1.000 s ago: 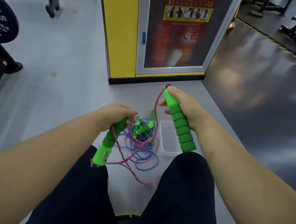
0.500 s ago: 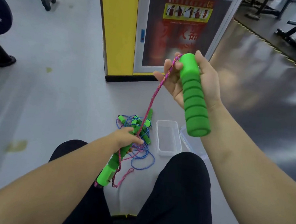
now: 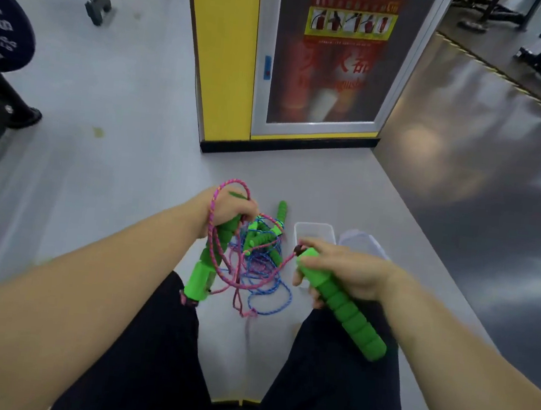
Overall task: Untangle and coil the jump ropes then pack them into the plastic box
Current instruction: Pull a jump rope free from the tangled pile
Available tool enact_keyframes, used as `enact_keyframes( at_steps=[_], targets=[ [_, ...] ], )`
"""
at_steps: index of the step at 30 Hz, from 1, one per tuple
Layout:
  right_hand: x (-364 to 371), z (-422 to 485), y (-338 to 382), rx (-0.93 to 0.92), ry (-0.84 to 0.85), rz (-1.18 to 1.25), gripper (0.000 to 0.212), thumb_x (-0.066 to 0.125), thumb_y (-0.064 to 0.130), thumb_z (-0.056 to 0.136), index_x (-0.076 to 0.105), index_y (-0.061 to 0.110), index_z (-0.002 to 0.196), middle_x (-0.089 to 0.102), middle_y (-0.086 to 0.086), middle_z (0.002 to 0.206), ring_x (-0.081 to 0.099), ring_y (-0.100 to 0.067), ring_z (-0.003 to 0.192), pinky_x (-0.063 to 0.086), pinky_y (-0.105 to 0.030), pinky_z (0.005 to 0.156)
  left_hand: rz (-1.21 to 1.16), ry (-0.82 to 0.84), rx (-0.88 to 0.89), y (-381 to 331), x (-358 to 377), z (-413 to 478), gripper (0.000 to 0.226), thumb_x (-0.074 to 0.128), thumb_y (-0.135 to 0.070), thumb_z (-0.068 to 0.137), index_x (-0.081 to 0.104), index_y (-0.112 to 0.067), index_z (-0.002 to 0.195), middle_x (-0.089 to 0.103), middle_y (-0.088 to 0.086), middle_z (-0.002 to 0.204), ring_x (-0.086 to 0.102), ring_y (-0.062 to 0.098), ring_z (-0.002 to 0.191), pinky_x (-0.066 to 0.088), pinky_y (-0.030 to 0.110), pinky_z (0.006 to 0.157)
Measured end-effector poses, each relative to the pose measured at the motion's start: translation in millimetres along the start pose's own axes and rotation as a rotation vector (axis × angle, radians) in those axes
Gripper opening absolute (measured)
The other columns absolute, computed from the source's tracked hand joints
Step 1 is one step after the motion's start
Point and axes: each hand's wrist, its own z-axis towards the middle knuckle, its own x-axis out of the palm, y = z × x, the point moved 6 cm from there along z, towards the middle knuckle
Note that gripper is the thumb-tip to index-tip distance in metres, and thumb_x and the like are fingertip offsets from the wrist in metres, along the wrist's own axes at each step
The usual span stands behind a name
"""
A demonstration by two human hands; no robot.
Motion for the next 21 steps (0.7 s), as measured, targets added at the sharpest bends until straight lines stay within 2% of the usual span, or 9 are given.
enact_keyframes(
  at_steps=[2, 5, 7, 8, 10, 11, 14, 17, 21],
  targets=[
    [-1.9, 14.7, -0.6, -0.044, -0.123, -0.204, 0.081, 0.059, 0.023, 0.090, 0.002, 0.030, 0.147, 0.068, 0.002, 0.082, 0.055, -0.019, 0.052, 0.051, -0.029, 0.056, 0.047, 0.054, 0.036, -17.1, 1.7, -6.1, 0.008, 0.059, 0.001, 0.084, 0.062, -0.001, 0.077, 0.052, 0.003, 0.053, 0.048, 0.008, 0.041, 0.043, 0.017, 0.042],
    [-2.7, 34.7, 14.0, -0.159, -0.217, -0.433, 0.102, 0.062, 0.041, 0.085, -0.023, 0.037, 0.142, 0.065, -0.001, 0.113, 0.054, -0.008, 0.061, 0.047, -0.028, 0.073, 0.125, 0.089, 0.095, -38.2, 5.1, -15.4, 0.006, 0.068, -0.008, 0.079, 0.066, -0.013, 0.076, 0.059, -0.002, 0.057, 0.053, 0.011, 0.052, 0.047, 0.022, 0.050],
    [-4.1, 41.2, 24.3, -0.234, -0.280, -0.446, 0.094, 0.060, 0.047, 0.085, -0.011, 0.036, 0.146, 0.064, -0.003, 0.117, 0.056, -0.012, 0.068, 0.047, -0.030, 0.077, 0.209, 0.140, 0.147, -46.9, 9.2, -21.8, 0.008, 0.071, -0.013, 0.078, 0.067, -0.019, 0.075, 0.062, -0.008, 0.057, 0.056, 0.009, 0.055, 0.048, 0.023, 0.054],
    [-6.5, 42.2, 29.7, -0.294, -0.309, -0.331, 0.079, 0.059, 0.039, 0.088, 0.008, 0.031, 0.147, 0.065, -0.004, 0.110, 0.057, -0.015, 0.065, 0.049, -0.028, 0.071, 0.275, 0.173, 0.168, -49.0, 12.6, -24.9, 0.010, 0.070, -0.013, 0.079, 0.067, -0.022, 0.076, 0.063, -0.010, 0.059, 0.057, 0.007, 0.056, 0.048, 0.022, 0.055],
    [-11.8, 38.1, 37.6, -0.402, -0.328, 0.069, 0.039, 0.052, 0.009, 0.092, 0.041, 0.012, 0.130, 0.060, -0.009, 0.092, 0.054, -0.015, 0.054, 0.049, -0.025, 0.052, 0.446, 0.202, 0.201, -48.5, 19.9, -30.6, 0.015, 0.069, -0.016, 0.079, 0.065, -0.030, 0.078, 0.065, -0.008, 0.071, 0.060, 0.009, 0.064, 0.052, 0.023, 0.060],
    [-12.7, 35.9, 39.6, -0.424, -0.282, 0.302, 0.031, 0.045, -0.001, 0.088, 0.047, 0.005, 0.118, 0.056, -0.011, 0.087, 0.053, -0.017, 0.054, 0.048, -0.025, 0.050, 0.546, 0.199, 0.213, -46.0, 23.4, -33.3, 0.017, 0.069, -0.018, 0.079, 0.063, -0.034, 0.080, 0.065, -0.007, 0.078, 0.061, 0.012, 0.071, 0.053, 0.025, 0.066],
    [-12.9, 35.5, 38.7, -0.433, -0.104, 0.818, 0.025, 0.050, 0.014, 0.068, 0.053, 0.006, 0.092, 0.051, -0.012, 0.083, 0.053, -0.024, 0.072, 0.053, -0.035, 0.070, 0.717, 0.226, 0.200, -29.0, 36.3, -36.2, 0.020, 0.070, -0.023, 0.079, 0.062, -0.035, 0.093, 0.065, -0.006, 0.085, 0.060, 0.015, 0.078, 0.051, 0.026, 0.075],
    [-19.4, 43.7, 32.6, -0.386, -0.275, 0.903, 0.022, 0.069, 0.023, 0.072, 0.055, 0.013, 0.085, 0.051, -0.009, 0.082, 0.051, -0.026, 0.088, 0.044, -0.047, 0.096, 0.795, 0.220, 0.213, -16.3, 46.2, -34.8, 0.035, 0.069, -0.027, 0.081, 0.061, -0.026, 0.115, 0.062, 0.000, 0.088, 0.057, 0.018, 0.079, 0.047, 0.027, 0.074],
    [-27.0, 31.9, 30.8, -0.294, -0.385, 0.625, 0.008, 0.059, 0.017, 0.089, 0.055, 0.012, 0.084, 0.056, -0.007, 0.078, 0.056, -0.015, 0.066, 0.053, -0.031, 0.067, 0.844, 0.058, 0.193, -7.5, 40.1, -25.2, 0.030, 0.066, -0.023, 0.085, 0.063, -0.018, 0.114, 0.064, 0.006, 0.100, 0.055, 0.021, 0.086, 0.044, 0.026, 0.075]
  ],
)
